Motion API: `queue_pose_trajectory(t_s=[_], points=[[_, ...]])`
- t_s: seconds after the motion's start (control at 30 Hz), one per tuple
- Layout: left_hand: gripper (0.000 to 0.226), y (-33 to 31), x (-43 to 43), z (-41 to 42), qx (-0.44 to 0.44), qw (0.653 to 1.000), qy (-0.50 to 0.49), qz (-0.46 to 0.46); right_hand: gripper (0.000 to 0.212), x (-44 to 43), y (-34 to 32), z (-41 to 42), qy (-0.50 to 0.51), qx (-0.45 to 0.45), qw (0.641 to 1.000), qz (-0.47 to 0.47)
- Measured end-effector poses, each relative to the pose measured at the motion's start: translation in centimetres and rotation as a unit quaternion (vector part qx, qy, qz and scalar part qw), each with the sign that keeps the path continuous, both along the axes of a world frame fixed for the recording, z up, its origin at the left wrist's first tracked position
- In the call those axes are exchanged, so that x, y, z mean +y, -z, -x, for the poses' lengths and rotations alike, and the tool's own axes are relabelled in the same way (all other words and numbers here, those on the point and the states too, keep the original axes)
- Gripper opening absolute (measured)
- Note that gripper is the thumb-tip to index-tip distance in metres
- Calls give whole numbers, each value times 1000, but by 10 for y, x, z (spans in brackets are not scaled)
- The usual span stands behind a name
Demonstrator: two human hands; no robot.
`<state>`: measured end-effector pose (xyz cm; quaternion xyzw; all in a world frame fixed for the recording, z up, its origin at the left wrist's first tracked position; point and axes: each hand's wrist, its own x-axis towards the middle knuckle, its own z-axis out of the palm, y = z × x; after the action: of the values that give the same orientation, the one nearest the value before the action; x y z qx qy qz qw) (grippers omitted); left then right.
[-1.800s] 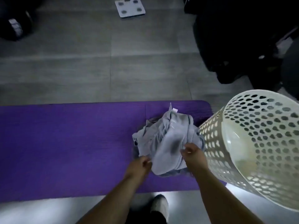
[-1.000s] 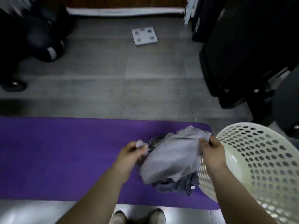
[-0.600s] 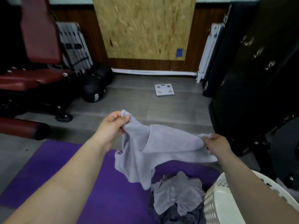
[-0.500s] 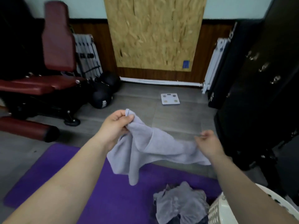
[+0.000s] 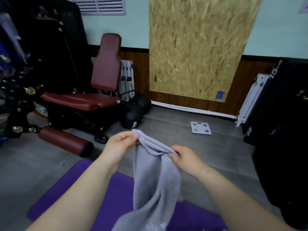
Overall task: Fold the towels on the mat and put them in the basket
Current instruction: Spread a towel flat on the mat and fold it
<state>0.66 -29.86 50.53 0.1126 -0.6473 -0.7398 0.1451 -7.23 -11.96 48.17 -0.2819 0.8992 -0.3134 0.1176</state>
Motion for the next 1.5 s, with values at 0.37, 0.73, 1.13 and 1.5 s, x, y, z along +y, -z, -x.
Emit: queue_pose_trajectory(t_s=[0.37,0.73,1.13,1.5], points=[[35,18,-158,4,-20,972,210,107,18,-186,-22,-15,5,-176,974,146],[38,49,-223,31,-107,944,165,265,14,-216,-56,1,-5,-38,985,-166],[44,113,-304,2,-292,770,211,526,10,-202,-72,33,140,96,985,-23],[45,73,-244,10,-134,806,204,540,43,-234,27,-24,46,-186,978,-88]])
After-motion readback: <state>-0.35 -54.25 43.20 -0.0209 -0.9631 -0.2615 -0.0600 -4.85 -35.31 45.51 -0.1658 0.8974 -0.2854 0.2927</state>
